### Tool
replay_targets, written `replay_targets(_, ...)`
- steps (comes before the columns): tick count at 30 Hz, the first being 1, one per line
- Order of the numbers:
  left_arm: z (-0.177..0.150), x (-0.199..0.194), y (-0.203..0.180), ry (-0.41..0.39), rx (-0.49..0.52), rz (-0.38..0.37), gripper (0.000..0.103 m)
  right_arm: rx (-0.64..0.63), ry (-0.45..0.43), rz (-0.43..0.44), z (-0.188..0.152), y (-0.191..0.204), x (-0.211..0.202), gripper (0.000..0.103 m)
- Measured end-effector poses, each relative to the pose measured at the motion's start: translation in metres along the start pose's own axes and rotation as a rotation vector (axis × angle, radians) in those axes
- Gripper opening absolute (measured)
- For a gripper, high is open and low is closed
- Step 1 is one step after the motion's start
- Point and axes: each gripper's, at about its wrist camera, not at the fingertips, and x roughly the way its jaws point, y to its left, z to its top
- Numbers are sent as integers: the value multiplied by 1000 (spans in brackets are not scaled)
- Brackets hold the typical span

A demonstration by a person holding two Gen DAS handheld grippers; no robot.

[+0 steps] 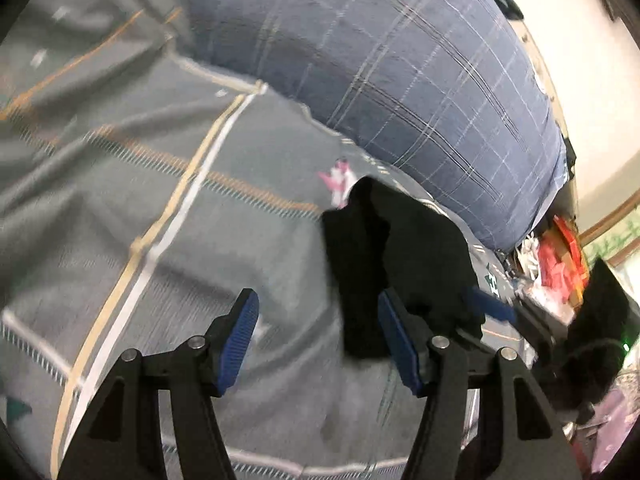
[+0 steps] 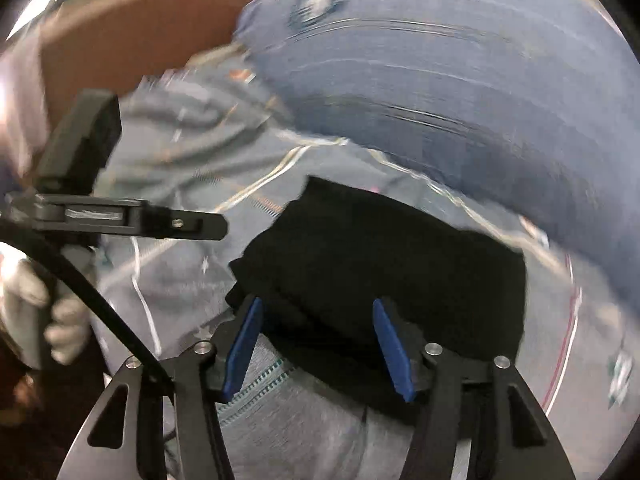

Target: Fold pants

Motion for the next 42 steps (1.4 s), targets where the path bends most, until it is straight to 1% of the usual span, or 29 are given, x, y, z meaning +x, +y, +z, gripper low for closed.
replay_targets(1,-2,-2,3,-2,-10,-2,61,-41,23,-12,4,6,8,60)
replay_targets(3,-9,-6,11,-3,-35,-11,61,-98,66,-37,10,12,24,51)
replay_targets(4,-11,-8,15,-4,-44,-13,61,-109,91,-42,14,12,32,31)
replay_targets(5,-12,-10,19,-5,-50,-14,61,-99,115,-22,18,11,37,23)
replay_targets(6,-12,-12,20,-9,-51,-17,61,-73,120,-13,23,9,36,22)
replay_targets(8,-13,-17,22,-22,-54,-21,61,-22,103,7,31,2,27,15)
replay_targets(11,-13,-24,26,-45,-70,-40,61,143,29,65,44,-24,2,14)
replay_targets(14,-14,-28,30,-64,-94,-53,61,293,-67,74,51,-48,-24,14)
replay_targets(15,-14,-29,31,-66,-98,-55,61,322,-99,52,51,-52,-32,14)
replay_targets(17,-16,-30,32,-72,-106,-56,61,319,-112,17,50,-47,-35,14)
replay_targets(20,-17,-33,32,-77,-107,-50,61,288,-39,55,42,-24,-11,14)
replay_targets(22,-17,-36,30,-83,-99,-36,61,257,28,76,31,-4,12,14)
replay_targets(24,-17,-40,29,-92,-92,-18,61,233,73,86,20,9,30,14)
replay_targets(25,-16,-41,29,-95,-92,-15,61,221,84,91,15,14,36,18)
replay_targets(27,-14,-44,27,-102,-92,-16,61,211,79,100,12,16,37,25)
replay_targets(28,-11,-44,23,-104,-88,-18,61,225,67,117,12,14,34,36)
replay_targets(29,-9,-43,20,-102,-83,-21,61,244,58,142,12,12,30,49)
replay_targets(31,-3,-41,6,-92,-56,-29,61,277,22,175,11,5,17,54)
replay_targets(34,8,-33,-22,-77,1,-49,61,333,-24,221,2,-11,-10,55)
replay_targets(35,12,-30,-32,-74,16,-53,62,351,-37,224,0,-17,-16,55)
replay_targets(36,16,-26,-42,-72,35,-62,62,377,-55,212,-4,-27,-24,55)
replay_targets(38,23,-15,-66,-71,79,-82,62,440,-88,161,-8,-51,-35,55)
replay_targets(40,30,2,-85,-71,118,-91,62,534,-113,102,-9,-84,-40,55)
replay_targets(41,32,11,-90,-64,127,-93,62,587,-126,96,-9,-101,-39,55)
replay_targets(42,33,20,-93,-52,131,-85,62,651,-138,114,-8,-120,-34,55)
